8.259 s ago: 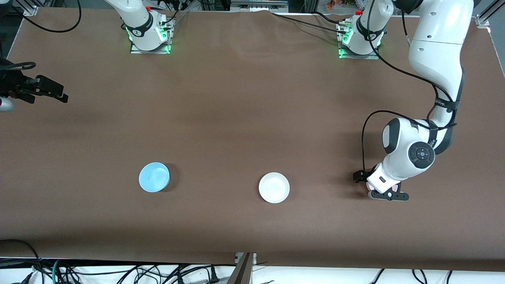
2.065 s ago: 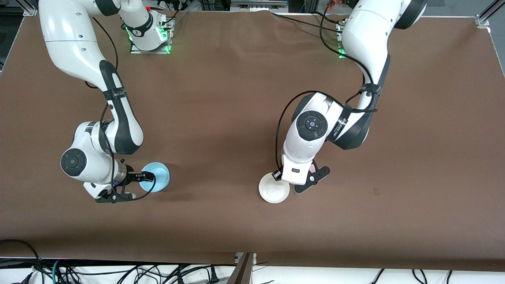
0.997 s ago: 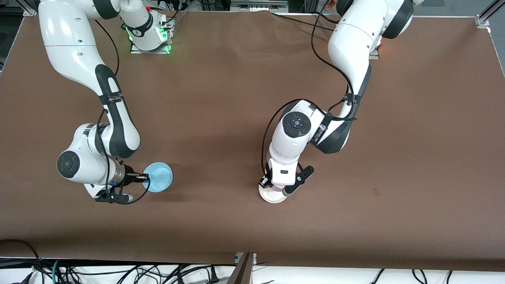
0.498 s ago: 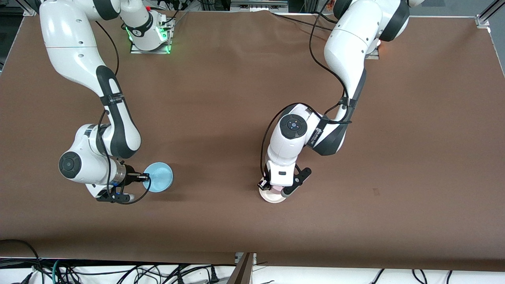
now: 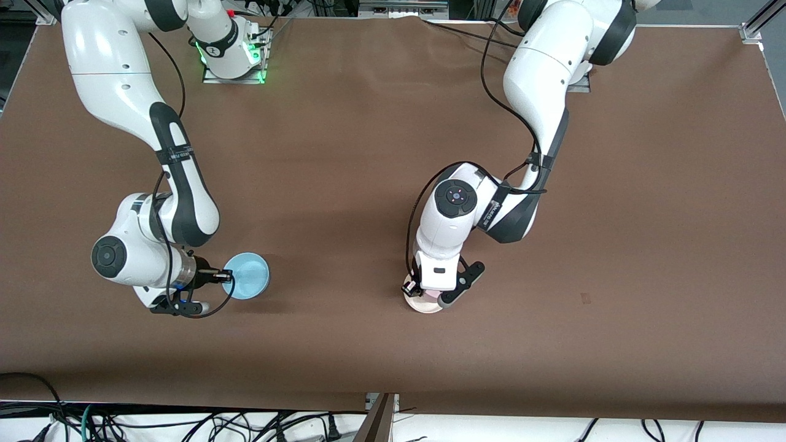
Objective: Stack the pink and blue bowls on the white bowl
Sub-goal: 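Open the left gripper to release the pink bowl on the white bowl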
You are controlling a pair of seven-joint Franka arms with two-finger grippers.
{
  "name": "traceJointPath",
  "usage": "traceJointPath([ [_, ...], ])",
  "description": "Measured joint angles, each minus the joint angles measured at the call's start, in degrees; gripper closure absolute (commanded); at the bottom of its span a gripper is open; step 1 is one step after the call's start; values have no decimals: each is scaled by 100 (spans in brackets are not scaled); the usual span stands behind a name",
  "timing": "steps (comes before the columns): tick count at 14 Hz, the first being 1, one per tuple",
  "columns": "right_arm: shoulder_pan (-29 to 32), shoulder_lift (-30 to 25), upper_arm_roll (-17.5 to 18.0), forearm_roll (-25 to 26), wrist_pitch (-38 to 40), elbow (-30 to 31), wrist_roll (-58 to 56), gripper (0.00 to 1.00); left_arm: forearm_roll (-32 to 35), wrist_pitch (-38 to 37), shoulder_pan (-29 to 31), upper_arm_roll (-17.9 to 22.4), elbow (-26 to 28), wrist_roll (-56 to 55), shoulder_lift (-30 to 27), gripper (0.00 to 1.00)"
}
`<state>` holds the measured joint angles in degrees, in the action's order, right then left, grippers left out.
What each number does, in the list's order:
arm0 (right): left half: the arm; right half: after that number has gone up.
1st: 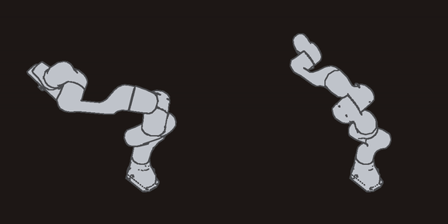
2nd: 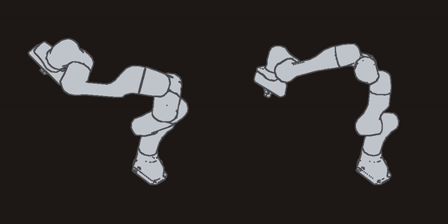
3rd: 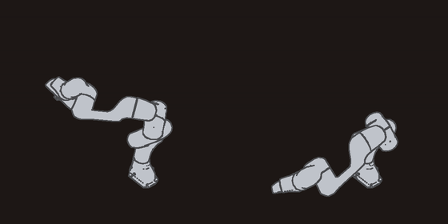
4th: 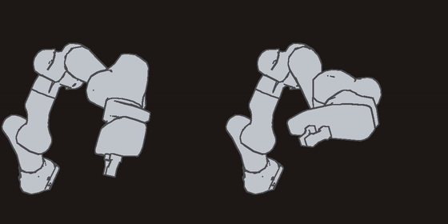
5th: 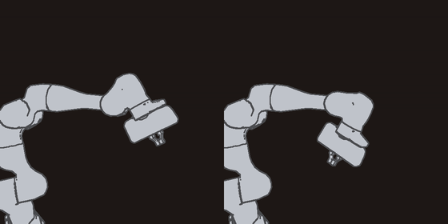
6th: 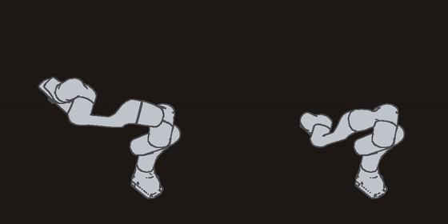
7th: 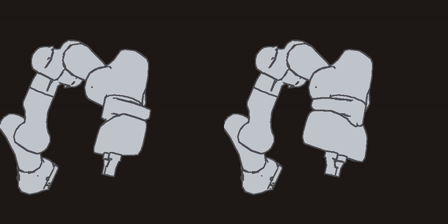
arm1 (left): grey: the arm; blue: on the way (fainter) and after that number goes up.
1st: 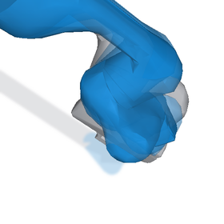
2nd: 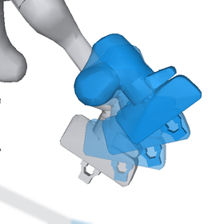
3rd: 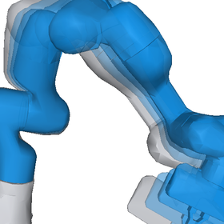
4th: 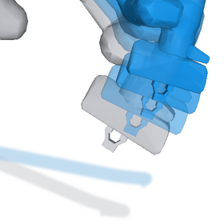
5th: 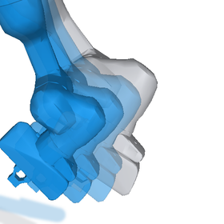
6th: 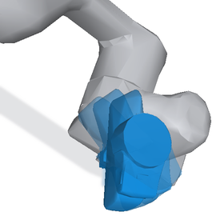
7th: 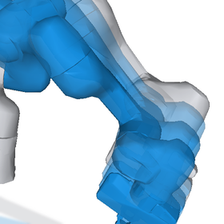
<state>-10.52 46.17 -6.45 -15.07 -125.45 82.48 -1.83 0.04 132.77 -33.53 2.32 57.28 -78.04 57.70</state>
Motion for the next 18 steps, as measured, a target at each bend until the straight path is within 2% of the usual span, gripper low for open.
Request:
traceJointPath([
  [1, 0, 0, 0, -6, 0, 0, 0, 100, 0, 0, -12, 8, -1, 0, 2, 98],
  [2, 0, -1, 1, -30, 0, -1, 0, 100, 0, 0, -23, 15, -2, -2, 2, 82],
  [3, 0, -6, 0, -56, 1, -4, 0, 100, 0, 0, -31, 25, -3, -11, 3, 74],
  [6, 2, -6, 0, -80, 1, -4, 0, 100, 0, 0, -37, 102, -15, -60, 4, 61],
  [14, -17, -31, 6, -322, -4, -64, 0, 100, 0, -13, -39, 126, -27, -133, 4, 63],
  [18, -125, -114, 87, -442, 157, -227, 151, 100, 0, -310, -38, 132, -73, -122, 4, 64],
])
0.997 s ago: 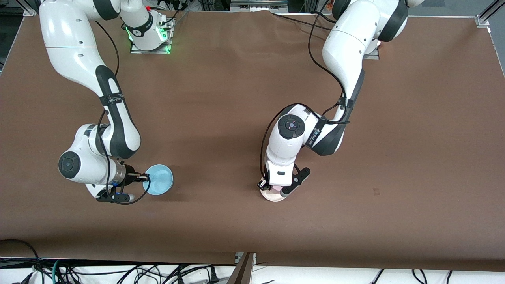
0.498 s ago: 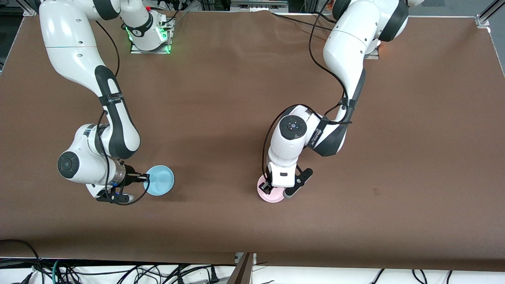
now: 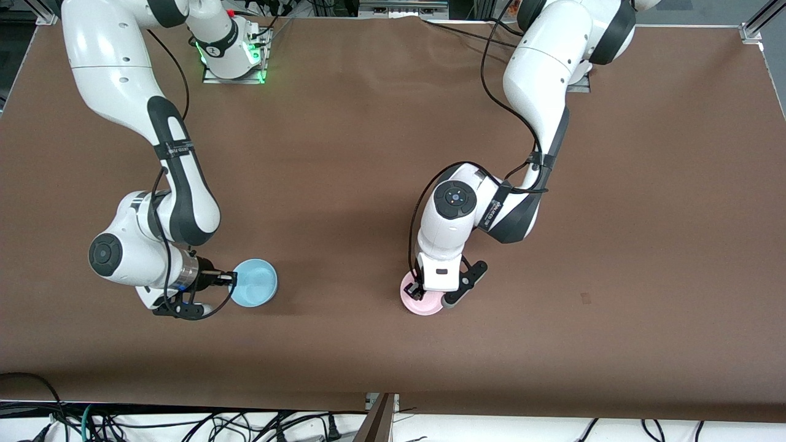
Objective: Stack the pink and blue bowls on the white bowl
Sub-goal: 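Carry the blue bowl over the pink bowl while the left gripper withdraws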
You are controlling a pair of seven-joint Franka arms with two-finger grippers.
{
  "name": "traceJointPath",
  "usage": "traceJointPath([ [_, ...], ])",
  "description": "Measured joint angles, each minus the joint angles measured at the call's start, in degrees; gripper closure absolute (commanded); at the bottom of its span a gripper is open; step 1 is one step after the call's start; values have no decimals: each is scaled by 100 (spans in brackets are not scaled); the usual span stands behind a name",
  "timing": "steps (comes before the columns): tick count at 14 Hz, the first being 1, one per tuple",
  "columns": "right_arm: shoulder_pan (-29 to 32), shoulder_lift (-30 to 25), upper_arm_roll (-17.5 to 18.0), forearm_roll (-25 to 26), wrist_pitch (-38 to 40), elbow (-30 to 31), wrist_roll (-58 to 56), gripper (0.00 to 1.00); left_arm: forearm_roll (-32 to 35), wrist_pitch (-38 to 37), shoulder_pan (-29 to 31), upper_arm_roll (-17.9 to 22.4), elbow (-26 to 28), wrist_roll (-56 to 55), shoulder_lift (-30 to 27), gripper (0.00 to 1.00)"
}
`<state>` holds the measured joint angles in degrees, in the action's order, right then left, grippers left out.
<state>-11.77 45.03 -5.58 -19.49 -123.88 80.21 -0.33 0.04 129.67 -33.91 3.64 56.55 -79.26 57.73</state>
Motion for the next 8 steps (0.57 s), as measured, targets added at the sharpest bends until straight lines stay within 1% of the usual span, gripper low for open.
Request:
traceJointPath([
  [3, -147, -52, 38, -23, 265, -273, 549, 100, 0, -508, 15, 16, -235, 224, -13, 64],
  [5, -225, -75, 77, -29, 319, -341, 847, 100, 0, -915, 33, 27, -450, 439, -42, 64],
  [8, -321, -75, 268, -30, 317, -452, 1446, 100, -5, -1546, 105, 32, -599, 1021, -182, 64],
])
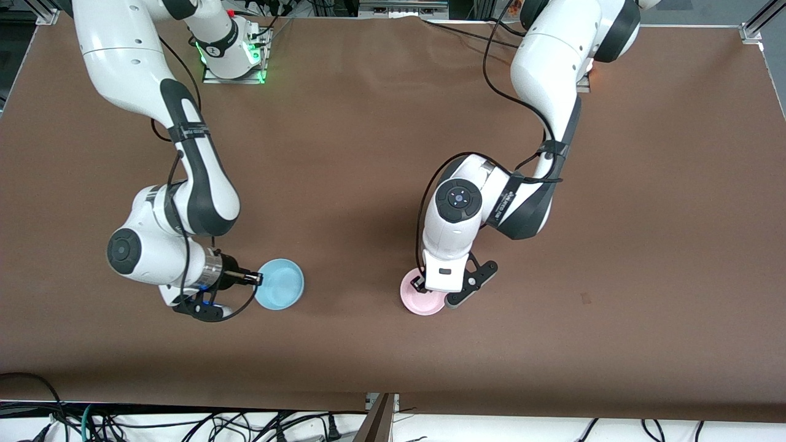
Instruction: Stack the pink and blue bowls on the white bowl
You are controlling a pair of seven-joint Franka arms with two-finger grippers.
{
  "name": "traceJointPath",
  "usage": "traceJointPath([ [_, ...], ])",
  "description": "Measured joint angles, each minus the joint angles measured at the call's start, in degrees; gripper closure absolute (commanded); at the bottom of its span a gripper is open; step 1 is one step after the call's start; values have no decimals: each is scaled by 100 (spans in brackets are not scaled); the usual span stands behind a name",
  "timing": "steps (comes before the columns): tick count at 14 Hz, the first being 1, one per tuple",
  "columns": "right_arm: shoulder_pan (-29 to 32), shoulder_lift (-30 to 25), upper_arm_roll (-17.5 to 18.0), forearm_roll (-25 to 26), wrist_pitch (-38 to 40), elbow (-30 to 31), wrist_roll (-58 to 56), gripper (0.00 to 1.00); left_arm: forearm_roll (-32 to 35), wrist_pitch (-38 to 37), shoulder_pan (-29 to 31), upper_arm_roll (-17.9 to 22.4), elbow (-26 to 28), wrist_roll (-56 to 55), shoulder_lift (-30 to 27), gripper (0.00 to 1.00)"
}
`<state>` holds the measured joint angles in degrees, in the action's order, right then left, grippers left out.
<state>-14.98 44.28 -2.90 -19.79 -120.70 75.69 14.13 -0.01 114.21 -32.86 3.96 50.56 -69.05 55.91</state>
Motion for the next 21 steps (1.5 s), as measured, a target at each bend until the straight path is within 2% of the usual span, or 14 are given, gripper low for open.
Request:
traceJointPath([
  [6, -481, -1, 69, 0, -136, -159, 1172, 100, -278, -1394, 410, 2, -80, 1406, -677, 66],
  [10, -1061, 20, 89, -1, -712, -188, 2356, 100, -297, -2133, 799, 4, -89, 2597, -1077, 66],
  [16, -1904, 410, 83, 2, -1612, -593, 4223, 100, -358, -2761, 1539, 13, -86, 4294, -1639, 64],
  [19, -2093, 768, 74, 2, -2047, -945, 4892, 100, -362, -2794, 1790, 15, -80, 4855, -1761, 63],
  [21, -2181, 944, 70, 2, -2341, -1057, 5183, 100, -362, -2887, 1870, 17, -69, 5115, -1795, 58],
])
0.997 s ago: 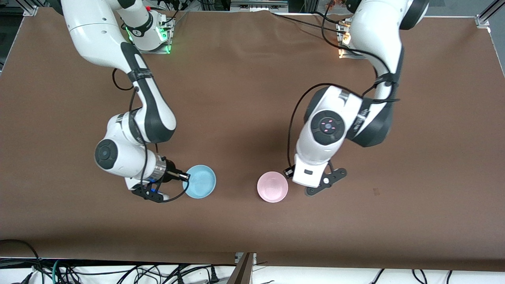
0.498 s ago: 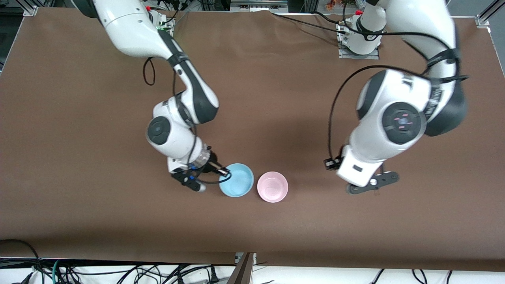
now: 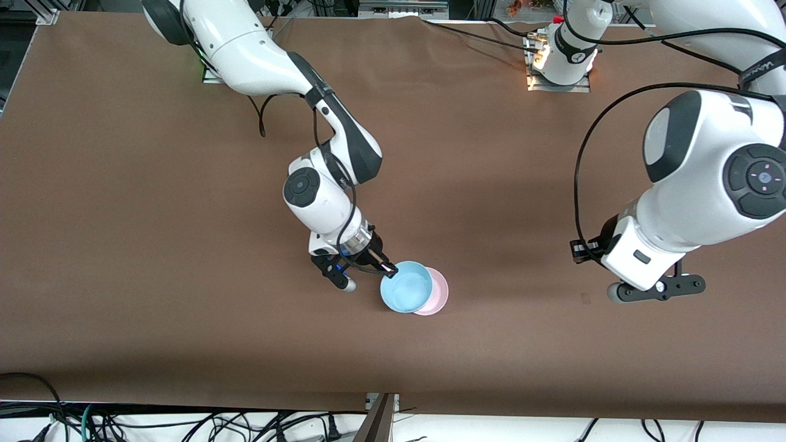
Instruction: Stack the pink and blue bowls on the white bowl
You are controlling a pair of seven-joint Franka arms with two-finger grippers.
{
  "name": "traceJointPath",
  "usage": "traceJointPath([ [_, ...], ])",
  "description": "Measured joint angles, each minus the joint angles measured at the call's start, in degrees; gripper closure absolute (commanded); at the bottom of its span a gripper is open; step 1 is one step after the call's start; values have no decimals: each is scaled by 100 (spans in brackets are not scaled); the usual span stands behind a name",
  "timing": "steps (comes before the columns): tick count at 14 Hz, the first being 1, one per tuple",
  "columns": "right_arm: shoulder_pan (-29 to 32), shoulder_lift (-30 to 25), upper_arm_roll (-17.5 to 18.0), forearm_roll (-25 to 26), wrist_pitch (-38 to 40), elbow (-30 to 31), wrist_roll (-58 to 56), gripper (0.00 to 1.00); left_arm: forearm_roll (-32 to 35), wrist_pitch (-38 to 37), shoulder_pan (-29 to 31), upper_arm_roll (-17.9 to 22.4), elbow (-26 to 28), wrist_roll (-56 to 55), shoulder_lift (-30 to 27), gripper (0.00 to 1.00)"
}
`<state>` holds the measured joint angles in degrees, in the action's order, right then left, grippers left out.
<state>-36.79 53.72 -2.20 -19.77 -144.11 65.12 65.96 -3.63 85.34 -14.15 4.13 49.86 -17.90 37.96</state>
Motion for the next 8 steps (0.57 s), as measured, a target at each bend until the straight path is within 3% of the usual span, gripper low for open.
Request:
traceJointPath([
  [3, -146, 178, -2, 0, -279, -37, 305, 100, 0, -122, 85, 15, 168, 326, -118, 49],
  [8, -322, 338, -2, 0, -360, -62, 567, 100, 0, -122, 168, 22, 349, 460, -255, 44],
])
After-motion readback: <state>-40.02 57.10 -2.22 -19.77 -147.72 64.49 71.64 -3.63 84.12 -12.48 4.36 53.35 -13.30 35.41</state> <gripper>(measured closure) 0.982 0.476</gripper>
